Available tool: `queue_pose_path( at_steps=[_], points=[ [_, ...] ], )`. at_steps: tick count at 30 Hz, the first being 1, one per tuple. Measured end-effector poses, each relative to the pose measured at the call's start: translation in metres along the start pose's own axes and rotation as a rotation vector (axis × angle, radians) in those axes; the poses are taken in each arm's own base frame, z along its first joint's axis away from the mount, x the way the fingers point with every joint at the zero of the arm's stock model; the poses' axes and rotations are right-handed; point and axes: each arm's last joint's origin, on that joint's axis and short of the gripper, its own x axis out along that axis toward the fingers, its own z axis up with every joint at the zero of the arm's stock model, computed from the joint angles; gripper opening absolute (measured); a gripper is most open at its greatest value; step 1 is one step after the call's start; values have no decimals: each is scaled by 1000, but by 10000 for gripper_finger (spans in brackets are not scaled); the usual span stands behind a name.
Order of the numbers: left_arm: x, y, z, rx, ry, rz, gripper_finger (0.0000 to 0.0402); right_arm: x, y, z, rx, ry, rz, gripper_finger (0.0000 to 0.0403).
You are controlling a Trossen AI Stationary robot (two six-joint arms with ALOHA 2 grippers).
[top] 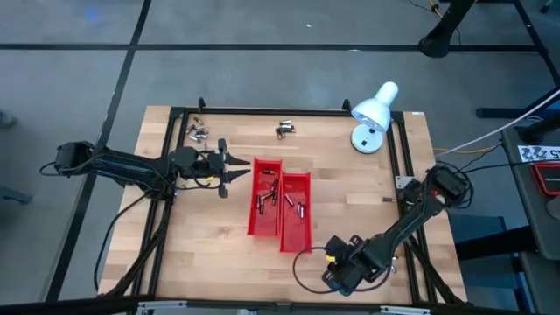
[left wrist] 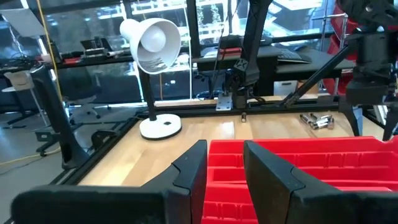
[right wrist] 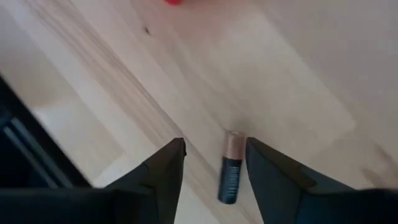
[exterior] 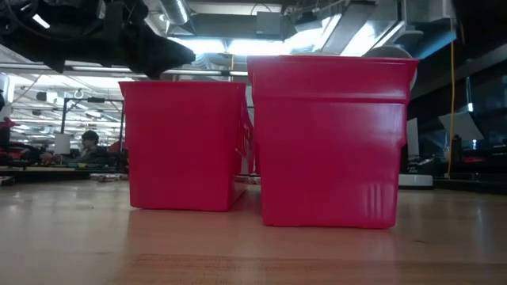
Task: Sort batteries
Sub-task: Put the black battery into the left red bin
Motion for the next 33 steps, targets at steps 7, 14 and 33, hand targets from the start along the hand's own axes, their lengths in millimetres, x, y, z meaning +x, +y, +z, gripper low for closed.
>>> queue_pose_path(
  at_steps=[7, 14, 33],
  points=[
    [0, 1, 0, 4, 2, 4, 95, 55, 9, -26, -45, 17, -50, 151],
    [0, 2, -1, 7, 13, 11, 95, 62, 14, -44, -107, -3, -152, 35],
    [0, 6, -5, -1, 45, 45, 95, -63, -12, 18, -223, -341, -317, 36]
  ],
)
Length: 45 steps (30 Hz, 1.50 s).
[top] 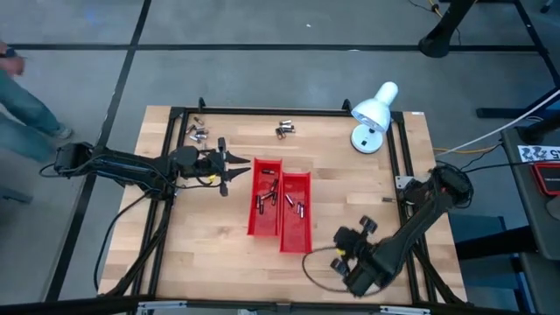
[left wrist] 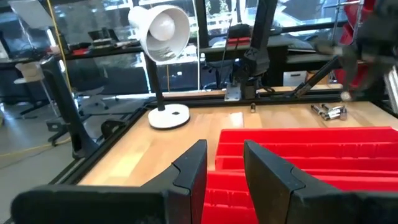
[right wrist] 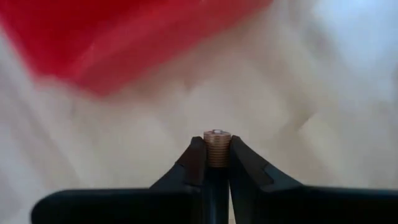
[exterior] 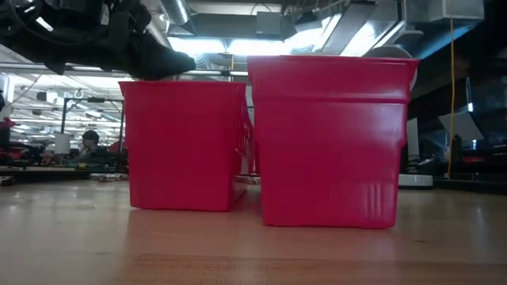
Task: Sort batteries
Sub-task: Put the black battery into the left red bin, then put the silver battery into the right red bin
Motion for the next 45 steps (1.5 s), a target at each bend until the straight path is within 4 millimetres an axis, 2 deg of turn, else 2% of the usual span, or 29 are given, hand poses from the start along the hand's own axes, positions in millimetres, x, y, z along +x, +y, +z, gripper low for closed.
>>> queue_pose_path(
  at_steps=[6, 9, 15, 18, 21, 26, 31, 34, 39, 45],
  points=[
    [0, 9, -8, -37, 80, 93, 95, 12, -18, 48, -92, -112, -48, 36],
    [0, 13, -10, -43, 99, 118, 95, 31, -22, 78, -173, -130, -45, 36],
    [0, 17, -11, -33, 107, 138, 95, 62, -30, 147, -301, -248, 116, 36],
    [-1, 18, -12, -25, 117, 142, 95, 70, -36, 176, -341, -348, 196, 36],
    [-1, 18, -12, -12, 118, 142, 95, 88, -41, 199, -361, -399, 306, 36],
    [-1, 20, -12, 35, 122, 150, 95, 133, -40, 217, -384, -412, 416, 36],
    [-2, 27, -15, 48, 154, 186, 95, 161, -40, 220, -384, -399, 393, 37],
    [-3, 33, -19, 53, 191, 215, 95, 168, -43, 222, -374, -397, 377, 66],
    [-5, 43, -23, 46, 224, 262, 95, 170, -46, 224, -365, -399, 378, 126],
    [-6, 47, -23, 35, 226, 267, 95, 169, -47, 230, -352, -449, 376, 158]
  ],
)
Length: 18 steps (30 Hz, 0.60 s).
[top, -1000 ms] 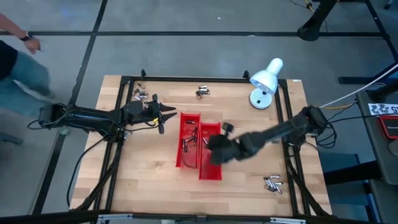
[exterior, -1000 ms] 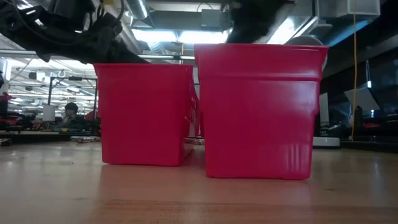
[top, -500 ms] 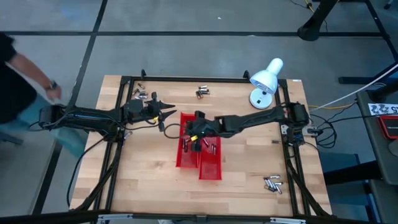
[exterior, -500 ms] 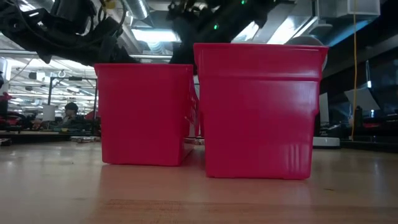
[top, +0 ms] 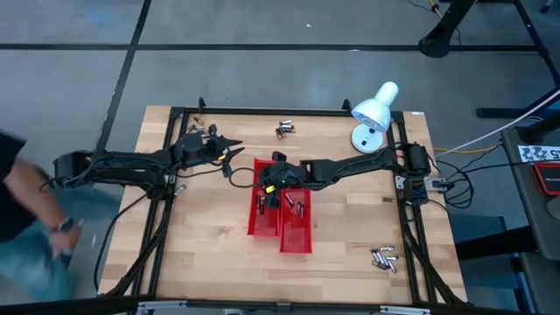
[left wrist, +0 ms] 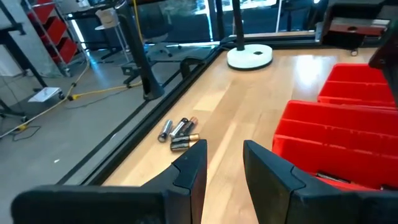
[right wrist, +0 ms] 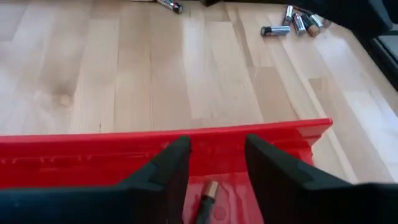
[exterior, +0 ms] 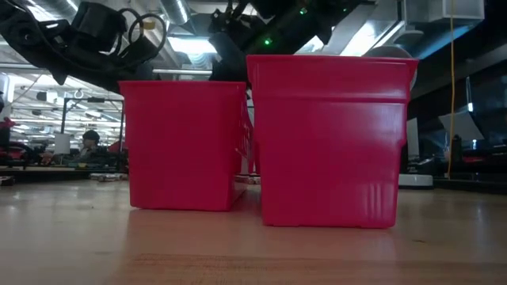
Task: Sort batteries
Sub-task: Put the silver battery into the right red bin
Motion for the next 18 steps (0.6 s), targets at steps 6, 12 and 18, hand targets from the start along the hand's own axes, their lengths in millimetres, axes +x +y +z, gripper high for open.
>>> queue_pose_path(
  at_steps=[6, 12, 18],
  points=[
    [0, 0, -2, -1, 21, -5, 95, -1, -3, 6, 11, -49, -7, 162],
    [0, -1, -3, -19, 29, -6, 95, -24, -10, 18, -21, -63, -157, 163],
    [1, -7, 2, -119, 234, -89, 95, -63, -17, 28, -40, -22, -229, 163]
  ],
)
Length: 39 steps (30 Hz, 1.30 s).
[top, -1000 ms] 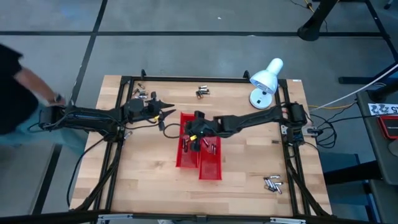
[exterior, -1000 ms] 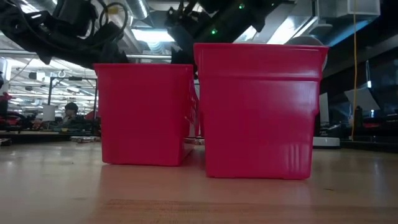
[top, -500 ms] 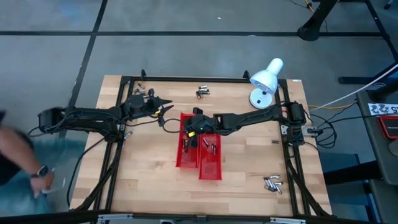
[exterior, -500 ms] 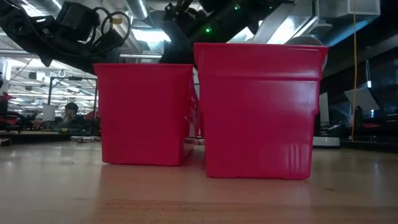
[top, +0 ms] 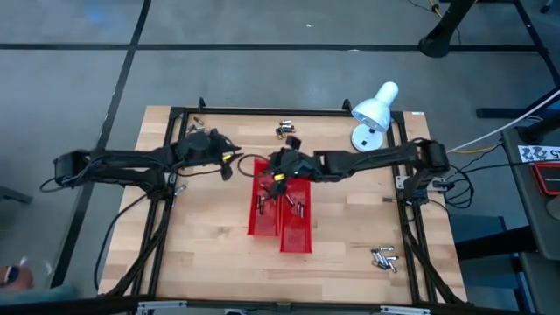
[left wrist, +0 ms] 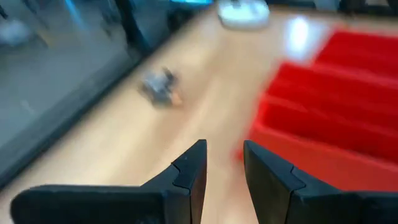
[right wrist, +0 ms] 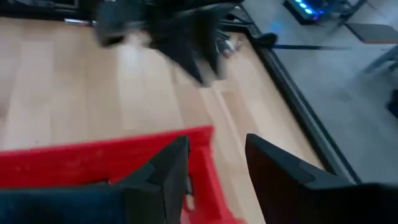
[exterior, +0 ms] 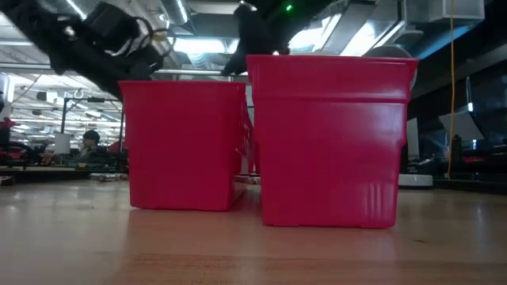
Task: Sort batteries
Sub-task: Put the silver battery into the right red bin
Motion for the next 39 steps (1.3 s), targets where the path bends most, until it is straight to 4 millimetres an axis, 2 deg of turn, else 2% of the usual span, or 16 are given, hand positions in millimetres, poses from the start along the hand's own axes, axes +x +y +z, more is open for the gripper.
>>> queue_pose_path(
  at_steps=[4, 10, 14, 18, 20, 24, 31, 39],
  points=[
    [-12, -15, 19, -15, 229, -75, 95, -15, 2, -8, -36, 4, -77, 163],
    [-44, -26, 41, -51, 483, 79, 95, -30, 11, -28, -31, -56, -120, 163],
    [-59, -18, 30, -123, 689, 186, 95, -36, 23, -45, -26, -103, -90, 163],
    [-64, -11, 5, -242, 944, 300, 95, -41, 32, -60, -7, -133, -73, 163],
    [-62, -11, -6, -290, 1051, 316, 95, -42, 37, -68, -6, -130, -68, 163],
    [-47, -17, -20, -342, 1131, 265, 95, -43, 44, -79, -17, -149, -68, 163],
    [-26, -20, -37, -270, 1303, 290, 95, -45, 48, -82, -35, -139, -62, 163],
    [-8, -22, -54, -180, 1484, 291, 95, -53, 62, -93, -91, -67, -18, 163]
  ],
)
